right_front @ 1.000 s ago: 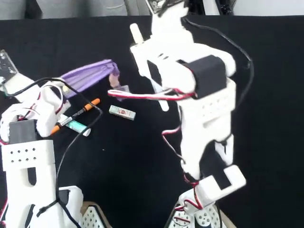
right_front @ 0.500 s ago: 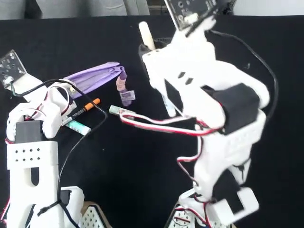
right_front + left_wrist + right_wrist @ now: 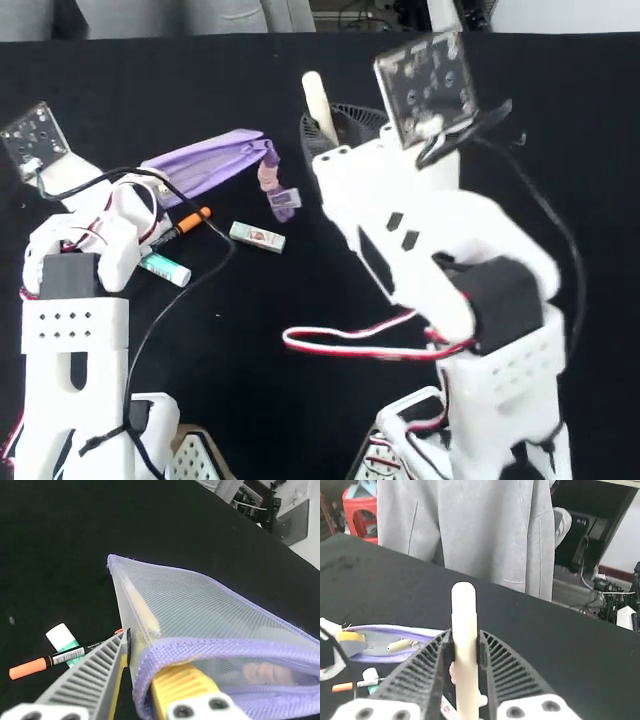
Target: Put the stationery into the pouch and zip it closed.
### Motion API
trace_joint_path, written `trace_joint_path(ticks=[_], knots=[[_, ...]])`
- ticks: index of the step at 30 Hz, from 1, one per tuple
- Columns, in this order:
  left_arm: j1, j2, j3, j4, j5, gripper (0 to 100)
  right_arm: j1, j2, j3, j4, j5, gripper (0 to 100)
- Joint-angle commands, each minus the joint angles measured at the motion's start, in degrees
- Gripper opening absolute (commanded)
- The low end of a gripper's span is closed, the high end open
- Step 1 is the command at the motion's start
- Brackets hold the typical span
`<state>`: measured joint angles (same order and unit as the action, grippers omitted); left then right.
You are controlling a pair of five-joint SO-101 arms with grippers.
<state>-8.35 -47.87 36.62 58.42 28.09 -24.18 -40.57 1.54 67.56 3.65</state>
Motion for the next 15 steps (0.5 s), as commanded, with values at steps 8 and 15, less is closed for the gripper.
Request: trace_joint_path(ticks=[8,15], knots=[[1.2,-1.4,-0.5,-1.1,-0.9,3,-7.6,-14.0,18.2,-18.1,-0.3,1.1],[1.2,-1.4,-0.4,-0.9,-0.9,3,-10.9,-23.4,37.7,-38.4,-0.2,1.1]])
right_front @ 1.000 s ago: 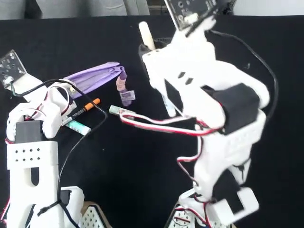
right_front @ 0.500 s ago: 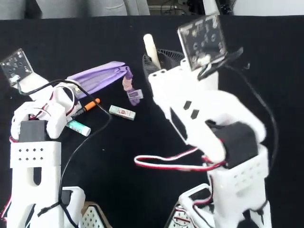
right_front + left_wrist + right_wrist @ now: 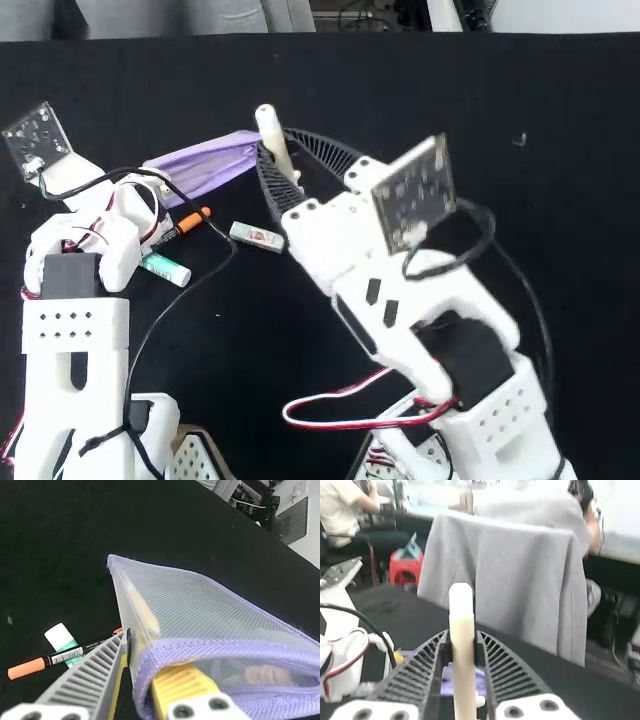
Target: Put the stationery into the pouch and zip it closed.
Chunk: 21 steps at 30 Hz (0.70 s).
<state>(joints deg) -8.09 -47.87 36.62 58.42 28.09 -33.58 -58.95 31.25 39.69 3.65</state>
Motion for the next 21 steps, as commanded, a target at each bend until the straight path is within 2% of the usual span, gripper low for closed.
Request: trace_joint_path(ticks=[1,7,16,21], knots=[[0.9,-1.4,-0.4,-0.9,-0.9,3,-2.2,-6.2,10.3,-13.0,-0.1,1.1],[4.4,-1.4,1.5,-2.0,-0.9,3,-7.1,-12.6,20.4,-23.8,0.3,1.1],[5.9,-1.5,1.7,-1.8,-0.9,3,-7.8,-20.0,30.2,-35.0,0.4,1.1],[5.9,-1.5,1.7,-1.6,-0.9,3,-7.9,-21.2,36.7,-44.0,6.4,1.1]])
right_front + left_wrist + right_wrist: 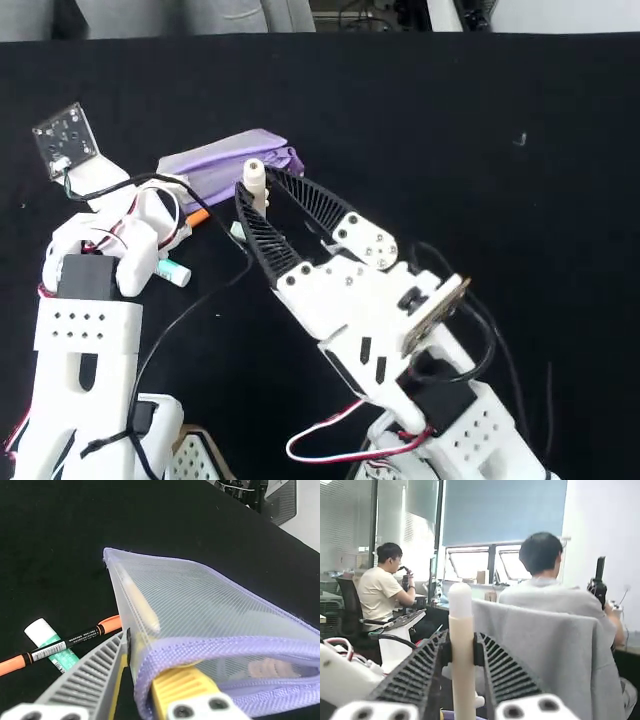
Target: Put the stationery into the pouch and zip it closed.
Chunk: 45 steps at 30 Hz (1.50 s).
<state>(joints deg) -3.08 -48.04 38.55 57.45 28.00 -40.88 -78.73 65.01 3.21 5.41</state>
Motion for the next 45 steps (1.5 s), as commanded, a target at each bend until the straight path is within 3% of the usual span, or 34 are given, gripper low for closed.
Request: trace_joint_path(ticks=[1,12,22,34,45], knots=[[0.9,-1.3,-0.2,-0.6,-0.8,3,-0.6,-1.5,4.1,-9.8,5.4,1.1],[3.8,-1.8,1.1,-1.1,-2.4,3,-0.6,-1.0,7.7,-21.6,6.2,1.1],[4.2,-1.8,1.2,-1.1,-2.5,3,-0.2,0.0,11.6,-24.7,6.2,1.1],[4.3,-1.8,1.4,-1.1,-2.5,3,3.8,19.6,12.3,-41.7,7.4,1.1],[4.2,-1.8,1.5,-1.1,-2.5,3,6.0,31.4,12.3,-47.1,7.0,1.5]])
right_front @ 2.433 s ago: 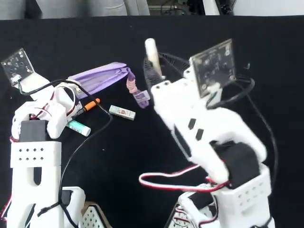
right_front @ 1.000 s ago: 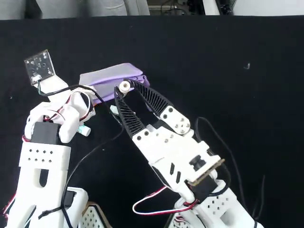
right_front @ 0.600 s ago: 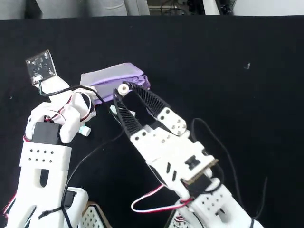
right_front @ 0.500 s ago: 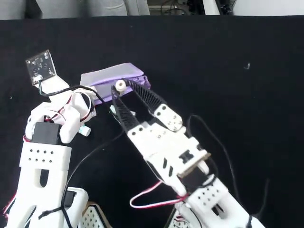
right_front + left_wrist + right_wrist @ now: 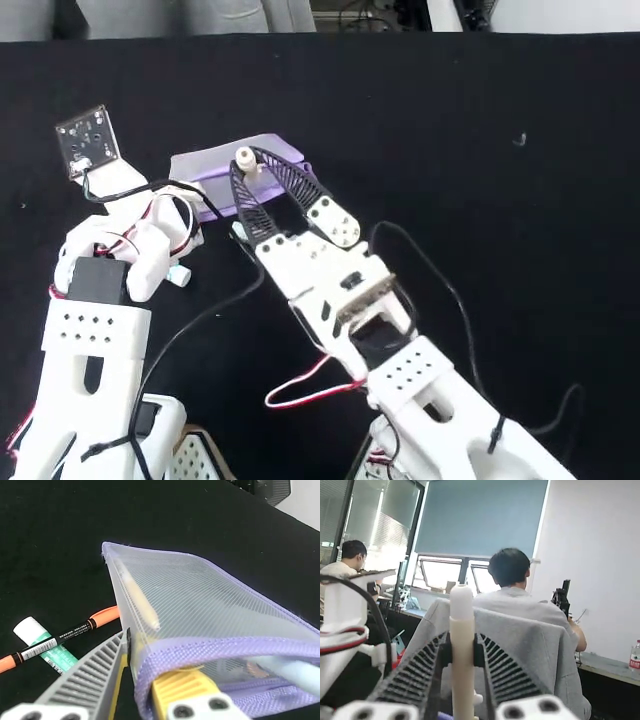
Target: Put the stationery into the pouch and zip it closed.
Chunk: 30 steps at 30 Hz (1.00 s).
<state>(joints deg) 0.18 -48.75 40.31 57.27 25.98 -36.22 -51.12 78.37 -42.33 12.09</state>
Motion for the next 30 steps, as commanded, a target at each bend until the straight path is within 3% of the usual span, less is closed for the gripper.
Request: trace_joint_path(ticks=[1,3,9,16,22,30], knots=[[0.9,-1.1,-0.3,-0.9,-0.4,3,1.3,4.8,-1.1,-1.7,0.4,1.6],[0.7,-1.1,-0.3,-0.9,-0.4,3,1.3,6.4,-1.2,-2.1,0.4,3.7],[0.6,-1.1,-0.2,-0.9,-0.4,3,1.3,7.3,-0.9,-1.8,0.6,23.5],[0.0,-1.2,-0.7,-0.9,-0.4,3,1.4,6.9,-1.2,2.5,0.7,24.0],[-9.6,-1.2,-0.7,-3.4,2.8,3,5.8,6.9,-0.9,3.5,0.7,24.0],[-21.7,-1.2,-1.4,-5.0,3.0,3,7.3,7.2,-13.1,30.4,0.3,24.0]])
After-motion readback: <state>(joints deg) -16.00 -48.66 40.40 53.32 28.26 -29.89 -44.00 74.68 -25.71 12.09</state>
